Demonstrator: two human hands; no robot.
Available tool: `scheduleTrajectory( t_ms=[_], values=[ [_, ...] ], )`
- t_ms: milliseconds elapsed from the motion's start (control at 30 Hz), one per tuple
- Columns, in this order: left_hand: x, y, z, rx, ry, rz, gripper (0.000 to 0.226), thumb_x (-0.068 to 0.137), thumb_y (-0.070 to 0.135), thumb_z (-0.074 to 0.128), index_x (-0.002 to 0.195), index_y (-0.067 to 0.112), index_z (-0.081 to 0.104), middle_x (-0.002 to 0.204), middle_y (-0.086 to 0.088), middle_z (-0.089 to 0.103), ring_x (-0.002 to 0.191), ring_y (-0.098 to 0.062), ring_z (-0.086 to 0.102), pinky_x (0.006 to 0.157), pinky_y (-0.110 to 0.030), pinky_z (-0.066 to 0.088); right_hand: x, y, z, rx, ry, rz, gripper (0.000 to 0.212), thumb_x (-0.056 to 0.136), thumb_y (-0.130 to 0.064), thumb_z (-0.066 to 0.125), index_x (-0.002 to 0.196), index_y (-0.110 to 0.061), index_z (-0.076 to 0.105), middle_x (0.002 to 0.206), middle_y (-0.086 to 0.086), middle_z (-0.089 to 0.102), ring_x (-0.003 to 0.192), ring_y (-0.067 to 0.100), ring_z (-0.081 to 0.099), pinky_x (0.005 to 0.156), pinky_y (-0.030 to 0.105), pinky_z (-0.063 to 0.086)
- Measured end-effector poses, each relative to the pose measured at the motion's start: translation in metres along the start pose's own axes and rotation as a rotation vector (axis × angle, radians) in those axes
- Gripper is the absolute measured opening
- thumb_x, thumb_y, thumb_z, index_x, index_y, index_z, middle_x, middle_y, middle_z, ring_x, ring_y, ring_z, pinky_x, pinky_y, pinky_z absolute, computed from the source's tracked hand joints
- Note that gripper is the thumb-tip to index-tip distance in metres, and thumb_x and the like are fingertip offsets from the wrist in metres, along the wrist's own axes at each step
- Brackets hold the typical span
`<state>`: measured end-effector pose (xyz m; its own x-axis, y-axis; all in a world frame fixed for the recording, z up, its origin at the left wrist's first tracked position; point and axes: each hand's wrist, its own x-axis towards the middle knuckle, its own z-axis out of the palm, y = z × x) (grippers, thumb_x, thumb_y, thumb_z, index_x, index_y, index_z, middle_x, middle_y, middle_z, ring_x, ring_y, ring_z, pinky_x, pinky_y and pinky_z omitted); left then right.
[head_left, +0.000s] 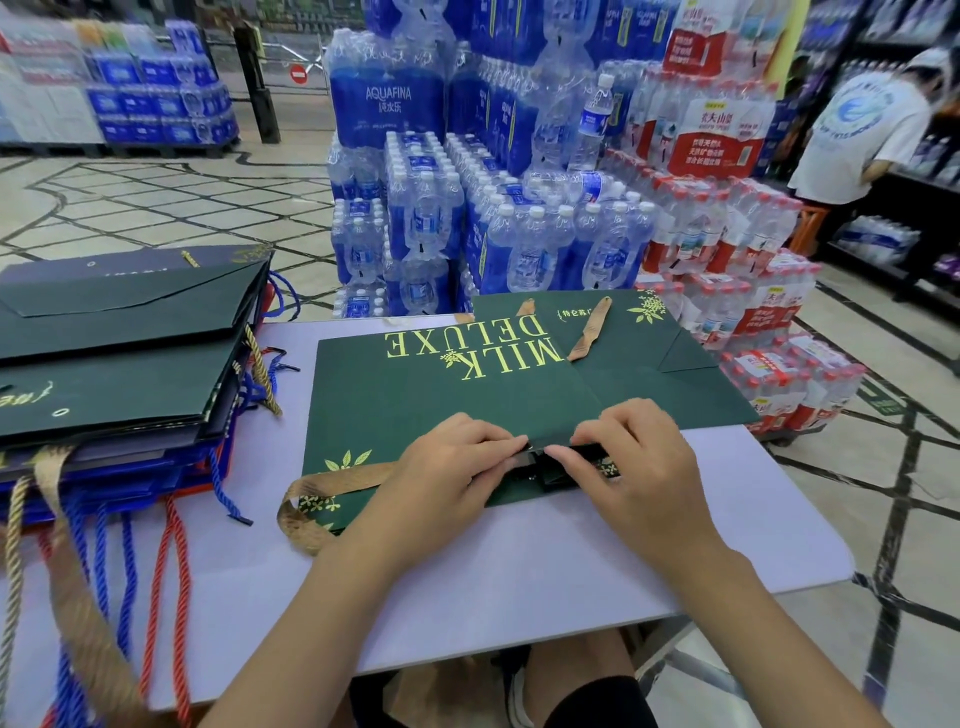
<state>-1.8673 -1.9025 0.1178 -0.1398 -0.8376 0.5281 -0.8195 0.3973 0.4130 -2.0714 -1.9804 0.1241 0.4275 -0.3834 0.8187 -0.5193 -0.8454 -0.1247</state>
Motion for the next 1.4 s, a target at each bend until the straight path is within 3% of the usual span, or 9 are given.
scheduleTrajectory(
  t_ms=[133, 267, 400, 567, 700, 833, 1133, 1300, 1400],
  values=[
    [-0.002, -0.002, 0.004, 0.006, 0.028, 0.005, 0.034, 0.098, 0.028, 0.044, 0.119, 0.017, 0.068, 0.108, 0.01, 0.068, 0.088, -0.016, 0.057, 0.067, -0.039, 0.052, -0.014, -0.025, 0.0, -0.053, -0.06, 0.181, 0.022, 0.091, -0.03, 0.065, 0.073, -0.019, 0.071, 0.06, -0.006, 0.055, 0.052, 0.015, 0.049, 0.044, 0.032, 0.041],
    [-0.001, -0.003, 0.005, 0.023, 0.045, 0.026, 0.032, 0.098, 0.025, 0.043, 0.117, 0.015, 0.068, 0.109, 0.01, 0.068, 0.088, -0.016, 0.056, 0.065, -0.039, 0.052, -0.007, -0.042, 0.002, 0.259, -0.262, 0.608, 0.023, 0.091, -0.03, 0.066, 0.075, -0.016, 0.075, 0.061, -0.002, 0.065, 0.059, 0.017, 0.057, 0.063, 0.036, 0.049],
    [-0.002, -0.004, 0.006, 0.054, 0.06, 0.045, 0.032, 0.099, 0.026, 0.043, 0.116, 0.015, 0.068, 0.108, 0.009, 0.068, 0.085, -0.016, 0.056, 0.064, -0.036, 0.052, 0.004, -0.047, 0.002, 0.456, -0.339, 0.867, 0.028, 0.089, -0.027, 0.068, 0.065, -0.014, 0.071, 0.052, 0.001, 0.06, 0.049, 0.006, 0.043, 0.051, 0.019, 0.035],
    [-0.001, -0.004, 0.006, 0.053, 0.083, 0.053, 0.031, 0.099, 0.026, 0.044, 0.116, 0.014, 0.068, 0.109, 0.008, 0.068, 0.085, -0.017, 0.056, 0.065, -0.036, 0.052, 0.005, -0.054, 0.003, 0.501, -0.313, 0.888, 0.016, 0.089, -0.029, 0.068, 0.075, -0.033, 0.075, 0.049, -0.002, 0.063, 0.056, 0.008, 0.055, 0.066, 0.024, 0.044],
    [-0.002, -0.004, 0.006, 0.062, 0.094, 0.048, 0.031, 0.099, 0.026, 0.044, 0.117, 0.016, 0.068, 0.11, 0.009, 0.068, 0.087, -0.017, 0.057, 0.064, -0.037, 0.052, 0.005, -0.055, 0.004, 0.543, -0.295, 0.907, 0.024, 0.09, -0.027, 0.066, 0.068, -0.024, 0.075, 0.047, 0.003, 0.059, 0.047, 0.006, 0.041, 0.056, 0.022, 0.036],
    [-0.002, 0.0, 0.008, 0.145, 0.078, 0.008, 0.032, 0.097, 0.028, 0.041, 0.11, 0.019, 0.069, 0.104, 0.012, 0.07, 0.085, -0.018, 0.06, 0.059, -0.037, 0.053, 0.007, -0.053, 0.0, 0.535, -0.358, 0.909, 0.031, 0.09, -0.023, 0.067, 0.06, -0.019, 0.072, 0.047, 0.003, 0.059, 0.046, 0.004, 0.041, 0.052, 0.015, 0.032],
    [0.001, 0.011, 0.004, 0.26, 0.081, -0.101, 0.031, 0.091, 0.032, 0.036, 0.09, 0.027, 0.066, 0.066, 0.007, 0.063, 0.065, -0.023, 0.061, 0.044, -0.037, 0.049, 0.007, -0.049, -0.001, 0.462, -0.446, 0.847, 0.032, 0.092, -0.023, 0.064, 0.063, -0.012, 0.073, 0.048, 0.001, 0.061, 0.048, 0.005, 0.045, 0.055, 0.019, 0.035],
    [0.002, 0.017, 0.002, 0.285, -0.025, -0.215, 0.03, 0.09, 0.031, 0.036, 0.1, 0.032, 0.064, 0.078, 0.005, 0.063, 0.083, -0.022, 0.06, 0.058, -0.039, 0.05, 0.012, -0.043, -0.004, 0.501, -0.522, 0.865, 0.04, 0.092, -0.021, 0.063, 0.053, -0.011, 0.068, 0.046, 0.002, 0.06, 0.047, 0.007, 0.04, 0.051, 0.018, 0.035],
    [0.001, 0.018, 0.002, 0.286, 0.009, -0.217, 0.024, 0.09, 0.029, 0.043, 0.098, 0.034, 0.065, 0.074, 0.007, 0.061, 0.08, -0.019, 0.061, 0.053, -0.037, 0.049, 0.013, -0.04, -0.004, 0.524, -0.567, 0.891, 0.036, 0.092, -0.022, 0.063, 0.059, -0.011, 0.071, 0.048, 0.005, 0.062, 0.048, 0.007, 0.04, 0.052, 0.019, 0.034]
  ],
)
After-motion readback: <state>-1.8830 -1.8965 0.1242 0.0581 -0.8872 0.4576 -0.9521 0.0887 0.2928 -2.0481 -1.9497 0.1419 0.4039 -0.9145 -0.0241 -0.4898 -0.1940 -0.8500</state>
